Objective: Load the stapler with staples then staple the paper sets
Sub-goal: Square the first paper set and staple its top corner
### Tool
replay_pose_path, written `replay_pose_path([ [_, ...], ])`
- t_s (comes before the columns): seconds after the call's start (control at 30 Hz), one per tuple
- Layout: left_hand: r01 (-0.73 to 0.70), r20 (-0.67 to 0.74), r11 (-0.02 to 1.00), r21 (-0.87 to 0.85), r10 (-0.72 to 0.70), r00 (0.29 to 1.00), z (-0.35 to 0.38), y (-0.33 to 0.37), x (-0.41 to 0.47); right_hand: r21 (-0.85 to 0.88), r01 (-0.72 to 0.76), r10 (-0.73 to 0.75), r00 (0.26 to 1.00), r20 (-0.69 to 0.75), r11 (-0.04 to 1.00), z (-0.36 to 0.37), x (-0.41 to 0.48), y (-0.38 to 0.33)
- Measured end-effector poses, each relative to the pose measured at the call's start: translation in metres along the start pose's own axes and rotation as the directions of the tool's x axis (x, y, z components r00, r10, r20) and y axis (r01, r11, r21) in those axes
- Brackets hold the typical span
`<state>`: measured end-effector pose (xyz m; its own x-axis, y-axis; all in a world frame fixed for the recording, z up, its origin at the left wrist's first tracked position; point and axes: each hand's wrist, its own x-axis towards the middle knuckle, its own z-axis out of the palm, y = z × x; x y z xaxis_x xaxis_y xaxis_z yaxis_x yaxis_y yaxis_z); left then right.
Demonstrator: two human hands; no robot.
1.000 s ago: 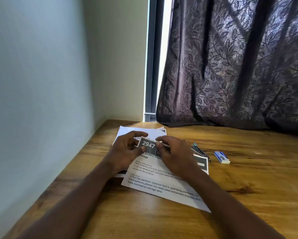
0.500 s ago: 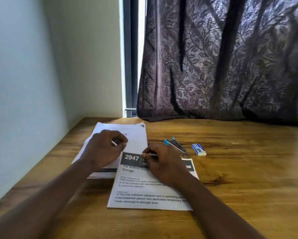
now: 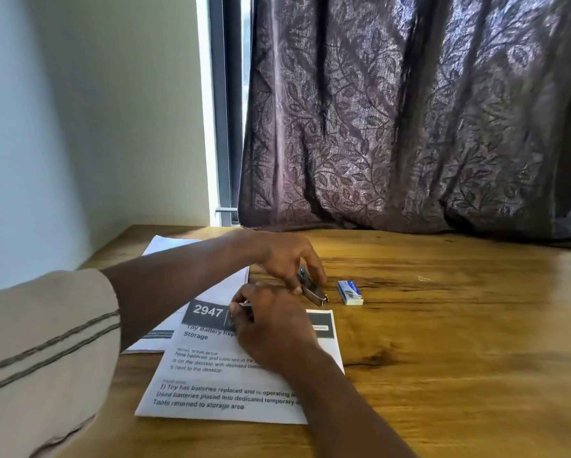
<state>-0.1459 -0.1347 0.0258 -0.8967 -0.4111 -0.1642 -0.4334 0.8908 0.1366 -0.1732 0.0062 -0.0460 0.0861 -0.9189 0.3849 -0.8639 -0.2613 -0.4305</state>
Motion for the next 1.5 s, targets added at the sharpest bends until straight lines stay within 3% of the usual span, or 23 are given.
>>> replay_pose_path([
  [0.07, 0.005, -0.043, 1.0, -0.015, -0.005, 0.999, 0.001, -0.006, 0.001, 0.007, -0.002, 0.002, 1.0, 0.003, 1.0, 0.0, 0.002, 0.003],
  [0.17, 0.015, -0.243, 0.994, -0.111, -0.042, 0.969, 0.0, -0.015, -0.018, 0.011, -0.002, 0.002, 1.0, 0.002, 1.0, 0.0, 0.002, 0.002],
  [0.27, -0.017, -0.47, 0.92, -0.39, -0.184, 0.863, -0.002, -0.016, -0.053, 0.016, 0.002, -0.002, 1.0, -0.004, 1.0, 0.0, 0.002, 0.001],
  [0.33, -0.056, -0.525, 0.79, -0.611, -0.351, 0.776, -0.002, -0.012, -0.08, 0.013, 0.008, -0.008, 1.0, -0.013, 1.0, -0.001, 0.003, 0.001],
  [0.47, -0.088, -0.427, 0.521, -0.849, -0.579, 0.694, 0.018, -0.003, -0.136, -0.013, 0.037, -0.037, 0.999, -0.036, 0.999, -0.002, 0.002, 0.0],
  [0.7, -0.169, -0.238, 0.17, -0.971, -0.765, 0.599, 0.064, -0.017, -0.176, -0.085, 0.098, -0.104, 0.992, -0.071, 0.992, -0.001, -0.003, -0.005],
  [1.0, -0.212, -0.334, 0.261, -0.942, -0.659, 0.674, 0.082, -0.02, -0.174, -0.102, 0.122, -0.132, 0.986, -0.097, 0.987, 0.004, -0.002, -0.002],
  [1.17, -0.208, -0.361, 0.301, -0.931, -0.663, 0.655, 0.082, -0.021, -0.174, -0.117, 0.131, -0.145, 0.982, -0.119, 0.985, 0.004, -0.003, -0.004],
  [1.33, -0.187, -0.335, 0.296, -0.937, -0.606, 0.722, 0.083, -0.019, -0.177, -0.123, 0.136, -0.15, 0.981, -0.119, 0.983, 0.004, -0.002, -0.001],
  [1.5, -0.122, -0.32, 0.346, -0.93, -0.601, 0.732, 0.082, -0.018, -0.176, -0.102, 0.139, -0.152, 0.98, -0.131, 0.985, 0.004, -0.001, 0.0],
])
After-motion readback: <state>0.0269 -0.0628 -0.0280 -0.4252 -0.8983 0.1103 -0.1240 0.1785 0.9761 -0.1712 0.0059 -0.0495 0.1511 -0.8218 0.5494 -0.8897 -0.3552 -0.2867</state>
